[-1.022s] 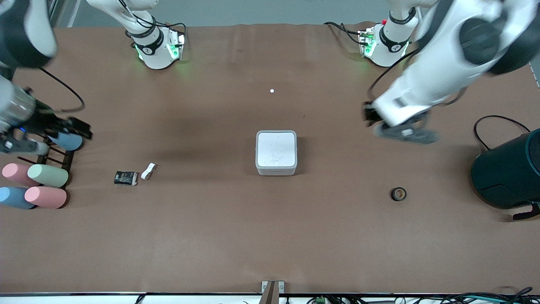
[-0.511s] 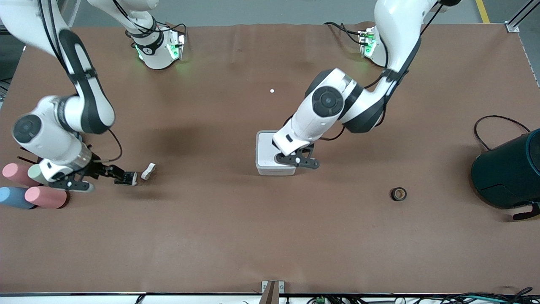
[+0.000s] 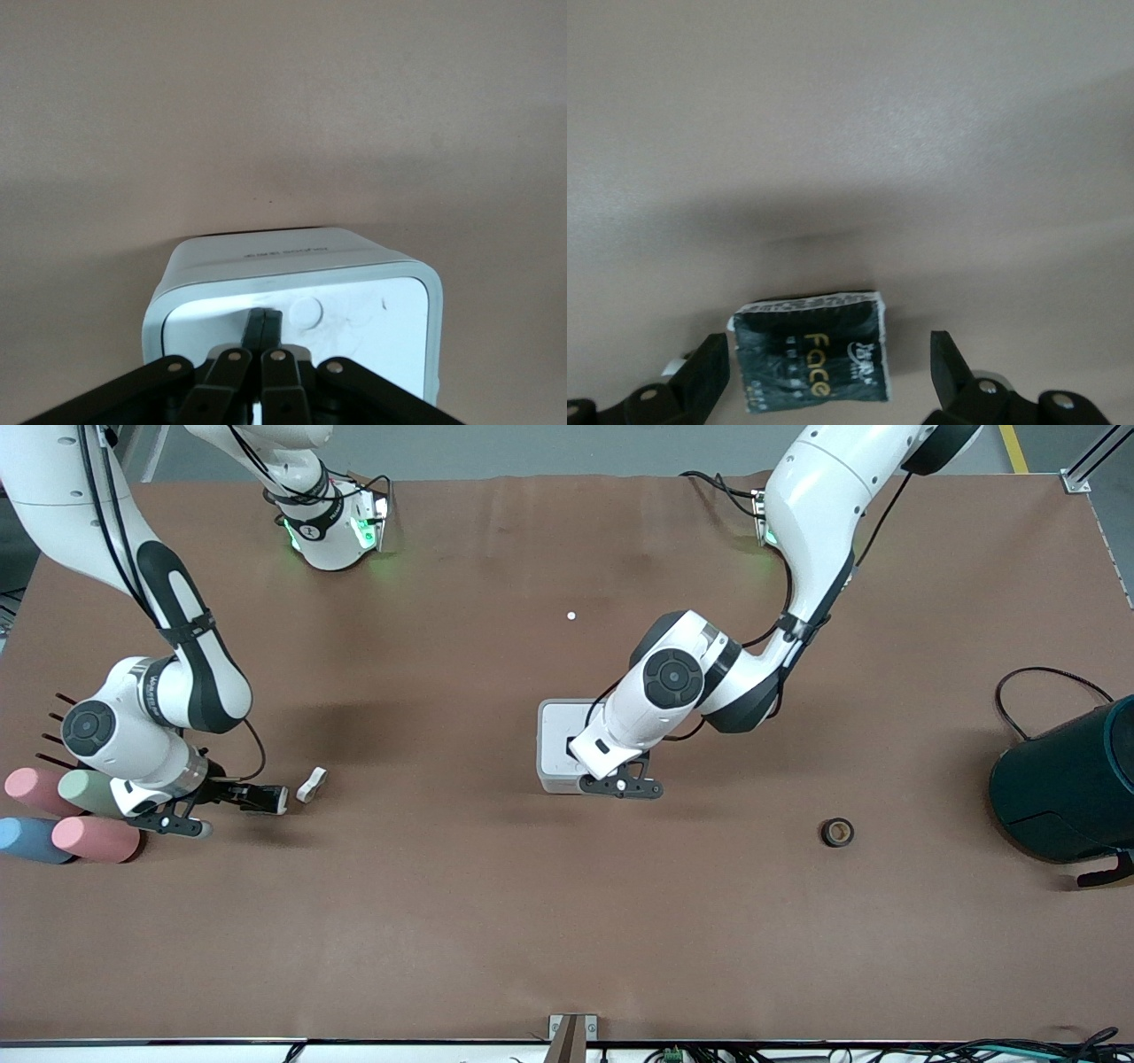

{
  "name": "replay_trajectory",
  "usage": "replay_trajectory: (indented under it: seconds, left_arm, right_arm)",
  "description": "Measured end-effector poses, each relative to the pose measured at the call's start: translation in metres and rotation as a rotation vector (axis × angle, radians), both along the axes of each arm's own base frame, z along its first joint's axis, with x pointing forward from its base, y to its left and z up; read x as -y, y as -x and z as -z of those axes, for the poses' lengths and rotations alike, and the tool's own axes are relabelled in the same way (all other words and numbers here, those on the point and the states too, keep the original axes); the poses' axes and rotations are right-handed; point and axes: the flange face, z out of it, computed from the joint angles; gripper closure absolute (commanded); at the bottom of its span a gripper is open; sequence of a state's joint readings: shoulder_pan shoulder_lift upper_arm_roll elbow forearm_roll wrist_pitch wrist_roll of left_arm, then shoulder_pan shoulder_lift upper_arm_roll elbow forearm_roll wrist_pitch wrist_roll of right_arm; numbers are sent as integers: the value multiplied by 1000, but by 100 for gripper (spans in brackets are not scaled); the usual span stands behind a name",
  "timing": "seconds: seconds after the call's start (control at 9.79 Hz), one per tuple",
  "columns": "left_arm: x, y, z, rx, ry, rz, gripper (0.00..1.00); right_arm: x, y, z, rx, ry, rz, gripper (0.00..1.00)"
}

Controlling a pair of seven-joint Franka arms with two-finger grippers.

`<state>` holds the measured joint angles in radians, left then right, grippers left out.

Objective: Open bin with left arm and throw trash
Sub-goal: 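Lift the bin lid open with the left gripper while the right grasps the sachet, then grasp the green tape roll with the left gripper while the right lifts the sachet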

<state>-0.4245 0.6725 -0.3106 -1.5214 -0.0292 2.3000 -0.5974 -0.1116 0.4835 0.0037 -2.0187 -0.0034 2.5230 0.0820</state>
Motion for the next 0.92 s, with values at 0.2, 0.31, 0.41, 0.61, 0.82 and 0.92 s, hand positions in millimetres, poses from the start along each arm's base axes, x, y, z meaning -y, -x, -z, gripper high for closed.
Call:
replay_trajectory:
  seconds: [0.2,0.31,0.41,0.61,0.82,0.92]
  left_arm:
    - [0,-1,-3,-1,-6,-12,100]
    - [-7,-7,-14,-5,-20,-16,100]
    - [-31,-22,-35,-11,-63,-12,100]
    - [-115,-63,-75,-5,-125,69,83]
    - [-209,-100,-63,-6,-145,179,1]
    - [-256,-115,-39,-2,-180,264,0]
  right_arm:
    - [-26,0,3,-16,-3,-9,0]
    - [-31,1,6,-24,-3,-17,0]
    - [-29,2,10,-33,8,-28,0]
    - [-22,3,14,-45,44,-64,0]
    - [-18,1,12,-41,53,-72,0]
    - [-18,2,15,-44,54,-73,0]
